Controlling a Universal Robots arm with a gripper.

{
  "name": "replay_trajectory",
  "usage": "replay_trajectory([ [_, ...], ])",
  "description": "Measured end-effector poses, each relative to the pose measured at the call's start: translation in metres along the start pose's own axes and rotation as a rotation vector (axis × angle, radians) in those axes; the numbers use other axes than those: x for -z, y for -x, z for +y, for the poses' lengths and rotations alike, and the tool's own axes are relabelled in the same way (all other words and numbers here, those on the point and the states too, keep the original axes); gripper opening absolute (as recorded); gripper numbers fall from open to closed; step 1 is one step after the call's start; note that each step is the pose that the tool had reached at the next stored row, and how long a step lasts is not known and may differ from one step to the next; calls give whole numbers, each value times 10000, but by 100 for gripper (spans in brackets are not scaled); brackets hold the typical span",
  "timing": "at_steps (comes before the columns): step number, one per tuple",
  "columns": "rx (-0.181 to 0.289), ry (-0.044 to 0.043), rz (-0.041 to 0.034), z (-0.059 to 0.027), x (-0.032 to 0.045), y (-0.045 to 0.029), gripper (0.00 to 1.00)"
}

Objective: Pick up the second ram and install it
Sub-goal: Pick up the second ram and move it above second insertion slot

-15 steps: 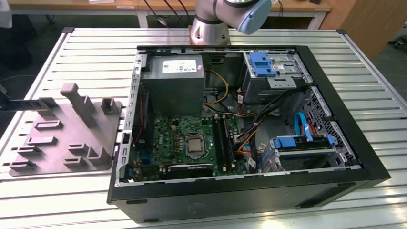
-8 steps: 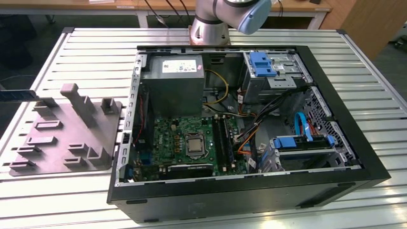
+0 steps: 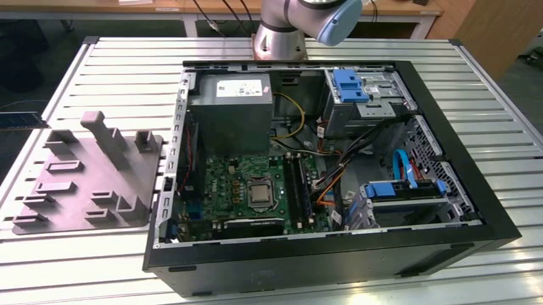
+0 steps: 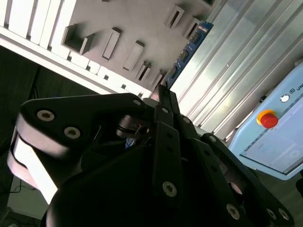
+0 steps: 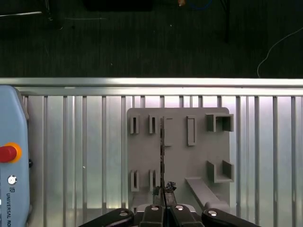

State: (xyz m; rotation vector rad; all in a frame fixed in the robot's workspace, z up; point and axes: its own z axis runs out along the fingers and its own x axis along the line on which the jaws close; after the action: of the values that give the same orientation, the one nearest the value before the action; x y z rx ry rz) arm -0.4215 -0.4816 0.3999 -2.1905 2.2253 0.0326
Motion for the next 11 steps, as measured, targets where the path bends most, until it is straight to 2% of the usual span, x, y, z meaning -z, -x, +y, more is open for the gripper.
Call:
replay_trajectory([
  [5,0,1,1,-48,1,1,11],
  [11,0,1,0,-192,1,3,11],
])
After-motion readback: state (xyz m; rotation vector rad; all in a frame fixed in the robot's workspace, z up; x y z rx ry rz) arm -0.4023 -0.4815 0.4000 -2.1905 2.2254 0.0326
